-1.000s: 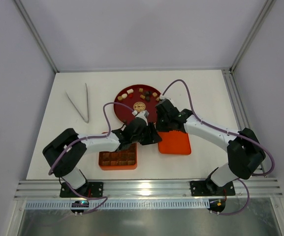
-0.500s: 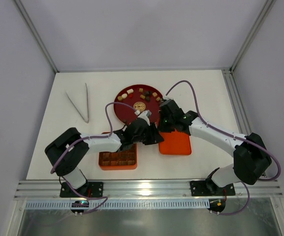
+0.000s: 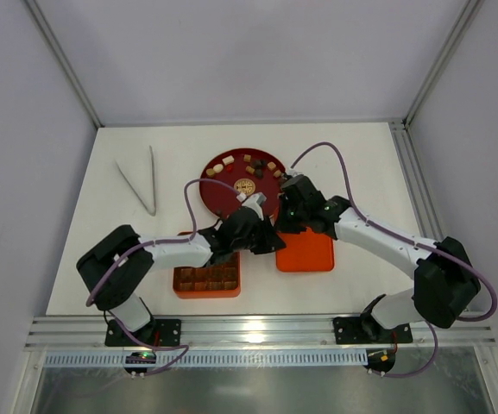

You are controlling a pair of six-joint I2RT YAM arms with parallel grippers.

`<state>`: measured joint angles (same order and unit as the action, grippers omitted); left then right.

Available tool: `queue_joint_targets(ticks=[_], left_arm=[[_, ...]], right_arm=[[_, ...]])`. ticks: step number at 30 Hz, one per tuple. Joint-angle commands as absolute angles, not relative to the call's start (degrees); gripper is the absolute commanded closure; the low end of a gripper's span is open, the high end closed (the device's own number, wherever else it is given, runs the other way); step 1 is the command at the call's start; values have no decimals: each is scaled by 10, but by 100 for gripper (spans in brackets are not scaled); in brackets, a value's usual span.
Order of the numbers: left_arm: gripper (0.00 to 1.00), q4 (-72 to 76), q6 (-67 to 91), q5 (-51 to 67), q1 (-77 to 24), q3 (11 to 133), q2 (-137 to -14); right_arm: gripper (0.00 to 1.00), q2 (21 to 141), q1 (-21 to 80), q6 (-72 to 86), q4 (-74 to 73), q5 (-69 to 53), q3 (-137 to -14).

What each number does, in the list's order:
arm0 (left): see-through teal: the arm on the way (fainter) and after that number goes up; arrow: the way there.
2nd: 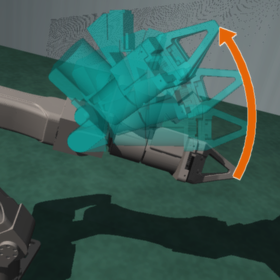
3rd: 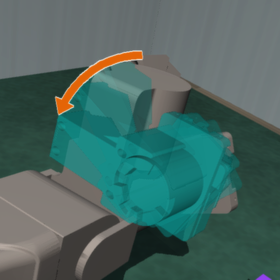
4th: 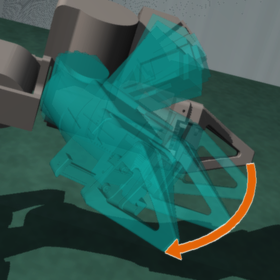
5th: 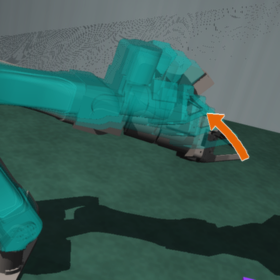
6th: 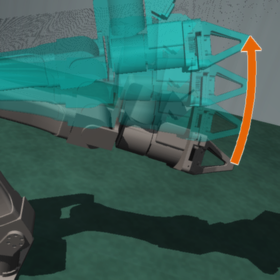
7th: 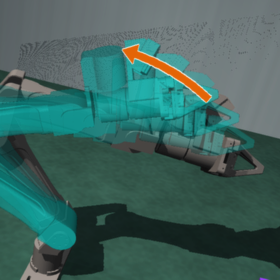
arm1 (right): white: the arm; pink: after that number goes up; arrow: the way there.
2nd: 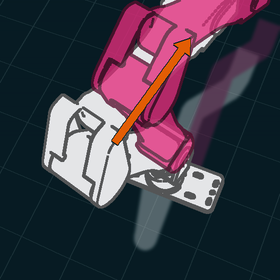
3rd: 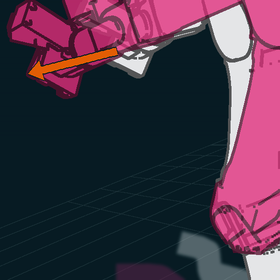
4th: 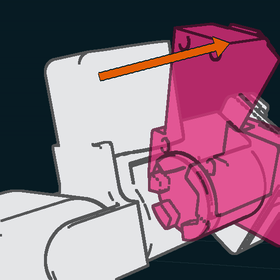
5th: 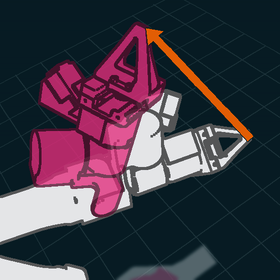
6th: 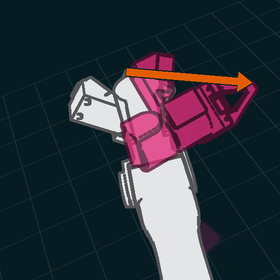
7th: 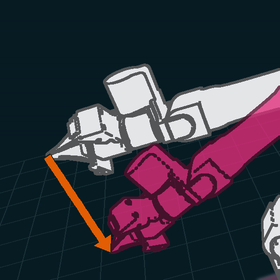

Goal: Pack the chocolate

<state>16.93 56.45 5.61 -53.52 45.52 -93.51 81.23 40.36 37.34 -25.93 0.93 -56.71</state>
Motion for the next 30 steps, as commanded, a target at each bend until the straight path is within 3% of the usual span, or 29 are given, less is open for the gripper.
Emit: queue_joint_targets(ticks=[1, 4, 6, 10, 11, 14, 18, 30], left_arm=[[88, 229, 555, 51, -538, 480, -910], [99, 213, 554, 48, -538, 488, -904], [100, 207, 554, 44, -538, 489, -897], [100, 184, 554, 40, -538, 494, -882], [100, 179, 554, 38, -538, 495, -881], [100, 157, 555, 34, -538, 503, -870], [100, 106, 560, 27, -538, 525, -864], [100, 45, 568, 58, -530, 545, -858]], right_arm=[[95, 791, 417, 383, -234, -51, -570], [90, 788, 417, 382, -234, -49, -572], [87, 784, 417, 381, -236, -44, -574], [69, 782, 417, 374, -249, -26, -583], [57, 781, 417, 368, -254, -19, -585], [40, 770, 417, 355, -265, -3, -598], [27, 744, 407, 337, -283, 39, -611], [6, 651, 375, 292, -251, 37, -584]])
